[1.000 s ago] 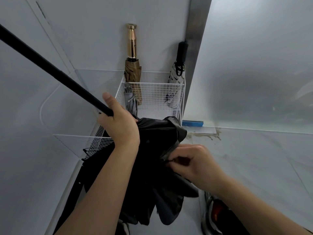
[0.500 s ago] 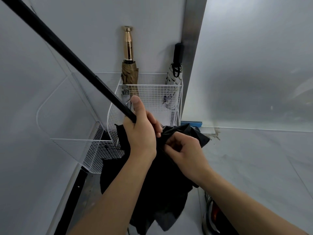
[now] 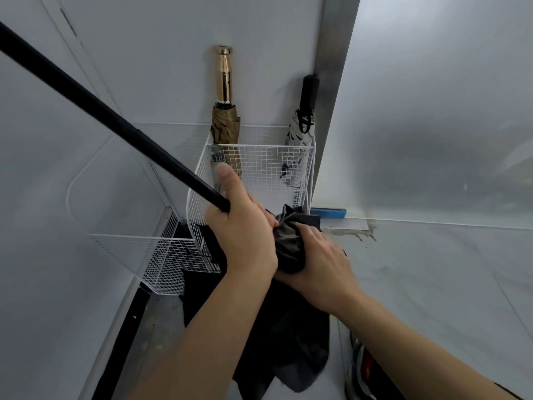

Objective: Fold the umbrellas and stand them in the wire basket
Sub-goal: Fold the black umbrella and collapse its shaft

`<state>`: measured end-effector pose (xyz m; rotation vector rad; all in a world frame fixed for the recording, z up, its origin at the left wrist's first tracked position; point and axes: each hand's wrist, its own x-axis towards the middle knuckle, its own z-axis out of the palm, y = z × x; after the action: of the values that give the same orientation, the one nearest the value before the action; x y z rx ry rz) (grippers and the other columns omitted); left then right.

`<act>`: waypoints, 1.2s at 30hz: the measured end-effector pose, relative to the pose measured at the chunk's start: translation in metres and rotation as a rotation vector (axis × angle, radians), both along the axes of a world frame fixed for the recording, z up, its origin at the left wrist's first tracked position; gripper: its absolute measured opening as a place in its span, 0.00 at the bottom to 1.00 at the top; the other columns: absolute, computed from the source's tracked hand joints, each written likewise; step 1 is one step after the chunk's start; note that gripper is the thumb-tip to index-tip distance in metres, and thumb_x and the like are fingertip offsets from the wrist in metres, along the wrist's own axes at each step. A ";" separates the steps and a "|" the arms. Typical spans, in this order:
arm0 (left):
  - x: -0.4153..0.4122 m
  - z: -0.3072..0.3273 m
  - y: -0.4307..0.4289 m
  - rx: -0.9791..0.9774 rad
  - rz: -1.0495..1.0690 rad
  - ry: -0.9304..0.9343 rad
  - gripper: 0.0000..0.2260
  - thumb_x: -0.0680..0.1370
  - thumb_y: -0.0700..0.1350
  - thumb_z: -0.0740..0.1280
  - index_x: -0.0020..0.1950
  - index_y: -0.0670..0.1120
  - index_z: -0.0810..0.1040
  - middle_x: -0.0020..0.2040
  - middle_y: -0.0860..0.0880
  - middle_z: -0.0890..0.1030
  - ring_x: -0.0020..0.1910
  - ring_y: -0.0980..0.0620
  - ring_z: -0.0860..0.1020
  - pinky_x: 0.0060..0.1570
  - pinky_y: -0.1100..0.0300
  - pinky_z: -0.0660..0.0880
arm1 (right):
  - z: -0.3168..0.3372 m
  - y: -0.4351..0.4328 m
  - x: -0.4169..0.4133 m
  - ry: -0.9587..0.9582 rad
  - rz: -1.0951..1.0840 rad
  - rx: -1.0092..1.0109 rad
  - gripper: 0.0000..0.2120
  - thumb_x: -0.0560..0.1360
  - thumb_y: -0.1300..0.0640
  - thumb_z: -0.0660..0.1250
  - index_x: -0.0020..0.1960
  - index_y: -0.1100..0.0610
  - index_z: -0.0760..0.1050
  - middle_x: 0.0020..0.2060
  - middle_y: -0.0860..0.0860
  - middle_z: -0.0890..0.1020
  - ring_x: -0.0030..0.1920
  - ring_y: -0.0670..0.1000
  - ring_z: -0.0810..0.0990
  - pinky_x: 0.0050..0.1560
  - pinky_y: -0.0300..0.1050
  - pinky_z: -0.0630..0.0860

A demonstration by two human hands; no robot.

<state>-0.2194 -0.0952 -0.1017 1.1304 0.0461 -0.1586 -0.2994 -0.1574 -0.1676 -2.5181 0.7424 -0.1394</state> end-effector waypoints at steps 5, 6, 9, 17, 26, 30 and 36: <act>0.007 0.002 0.012 -0.030 -0.470 0.010 0.25 0.78 0.59 0.60 0.29 0.43 0.65 0.22 0.46 0.66 0.23 0.49 0.67 0.33 0.57 0.73 | 0.012 -0.020 -0.004 -0.031 0.050 0.201 0.12 0.66 0.49 0.74 0.47 0.48 0.75 0.42 0.46 0.82 0.46 0.51 0.80 0.46 0.48 0.74; 0.011 0.002 0.016 -0.033 -0.581 -0.021 0.23 0.76 0.59 0.60 0.31 0.42 0.67 0.23 0.45 0.68 0.25 0.48 0.69 0.35 0.57 0.75 | 0.015 -0.023 -0.005 -0.033 0.081 0.304 0.11 0.65 0.52 0.74 0.43 0.50 0.75 0.38 0.44 0.80 0.42 0.48 0.80 0.45 0.48 0.76; 0.016 0.001 0.025 -0.001 -0.763 -0.145 0.20 0.75 0.55 0.62 0.33 0.39 0.73 0.29 0.41 0.75 0.34 0.43 0.77 0.42 0.54 0.78 | 0.022 -0.028 -0.009 -0.006 0.199 0.564 0.08 0.66 0.60 0.74 0.38 0.54 0.74 0.29 0.43 0.77 0.31 0.41 0.74 0.37 0.42 0.74; 0.012 -0.004 0.025 0.029 -0.801 -0.227 0.27 0.77 0.60 0.60 0.26 0.41 0.71 0.20 0.42 0.68 0.26 0.42 0.75 0.42 0.49 0.77 | 0.030 -0.019 -0.010 0.052 0.326 0.747 0.11 0.71 0.71 0.71 0.47 0.58 0.75 0.39 0.48 0.80 0.40 0.48 0.77 0.40 0.38 0.76; 0.018 -0.009 0.024 0.182 -0.440 -0.237 0.32 0.74 0.66 0.56 0.26 0.40 0.65 0.18 0.45 0.65 0.19 0.45 0.68 0.31 0.51 0.73 | 0.001 -0.035 0.000 -0.110 0.171 0.564 0.30 0.60 0.57 0.74 0.62 0.45 0.74 0.53 0.42 0.81 0.54 0.38 0.79 0.60 0.38 0.76; 0.024 -0.013 0.028 0.328 -0.297 -0.320 0.31 0.76 0.64 0.53 0.23 0.40 0.65 0.18 0.47 0.67 0.21 0.44 0.70 0.28 0.61 0.74 | 0.004 -0.052 -0.005 -0.312 -0.075 0.451 0.29 0.62 0.55 0.73 0.62 0.47 0.75 0.54 0.42 0.81 0.57 0.42 0.79 0.57 0.38 0.75; 0.050 -0.020 0.037 0.439 -0.037 -0.295 0.31 0.80 0.63 0.54 0.23 0.45 0.65 0.19 0.49 0.69 0.20 0.48 0.71 0.26 0.62 0.73 | 0.010 -0.065 -0.013 -0.524 -0.382 0.421 0.06 0.73 0.52 0.74 0.48 0.52 0.80 0.40 0.44 0.82 0.41 0.44 0.81 0.44 0.41 0.74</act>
<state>-0.1699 -0.0577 -0.1222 1.5829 -0.2115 -0.0112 -0.3126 -0.2228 -0.1580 -1.8060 0.9038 -0.6704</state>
